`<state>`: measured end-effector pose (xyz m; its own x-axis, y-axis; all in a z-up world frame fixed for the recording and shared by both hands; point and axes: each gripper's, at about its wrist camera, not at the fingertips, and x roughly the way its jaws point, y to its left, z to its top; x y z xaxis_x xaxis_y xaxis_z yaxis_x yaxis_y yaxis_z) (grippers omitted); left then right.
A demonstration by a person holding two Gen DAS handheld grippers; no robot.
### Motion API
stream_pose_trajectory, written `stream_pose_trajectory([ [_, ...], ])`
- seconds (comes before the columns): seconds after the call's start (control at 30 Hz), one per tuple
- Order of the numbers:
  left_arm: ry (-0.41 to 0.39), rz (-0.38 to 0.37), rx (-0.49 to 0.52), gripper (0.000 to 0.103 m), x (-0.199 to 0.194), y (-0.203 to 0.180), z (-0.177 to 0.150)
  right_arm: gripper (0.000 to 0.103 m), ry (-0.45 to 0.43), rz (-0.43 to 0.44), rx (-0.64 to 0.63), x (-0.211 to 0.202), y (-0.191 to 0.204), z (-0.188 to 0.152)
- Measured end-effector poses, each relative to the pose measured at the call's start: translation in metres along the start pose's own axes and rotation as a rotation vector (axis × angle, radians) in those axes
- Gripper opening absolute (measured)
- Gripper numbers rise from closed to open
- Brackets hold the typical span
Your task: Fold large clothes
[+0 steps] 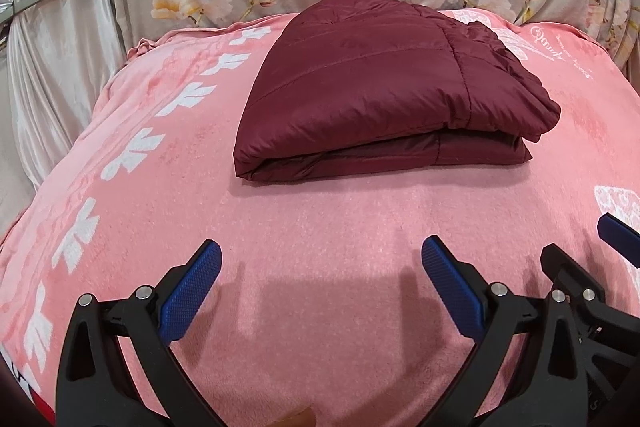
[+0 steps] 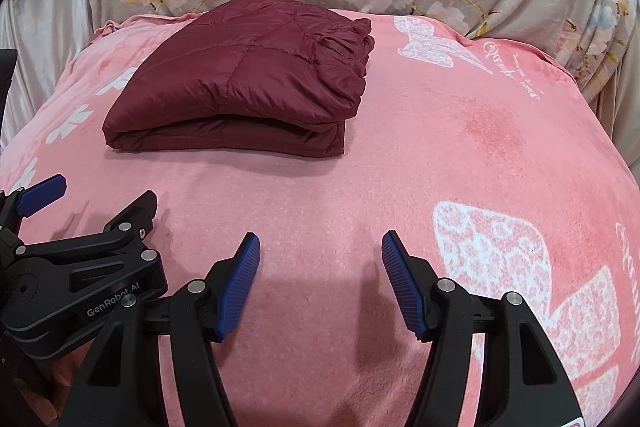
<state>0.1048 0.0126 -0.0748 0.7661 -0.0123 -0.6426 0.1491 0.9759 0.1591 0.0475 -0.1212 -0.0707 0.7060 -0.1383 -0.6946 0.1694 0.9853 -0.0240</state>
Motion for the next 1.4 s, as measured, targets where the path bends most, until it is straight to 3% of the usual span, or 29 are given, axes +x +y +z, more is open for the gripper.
stream_pose_trajectory([
  [1.4, -0.006, -0.003, 0.009, 0.092, -0.0016, -0.0023, 0.0006, 0.062, -0.003, -0.003, 0.002, -0.0001, -0.0001, 0.0004],
])
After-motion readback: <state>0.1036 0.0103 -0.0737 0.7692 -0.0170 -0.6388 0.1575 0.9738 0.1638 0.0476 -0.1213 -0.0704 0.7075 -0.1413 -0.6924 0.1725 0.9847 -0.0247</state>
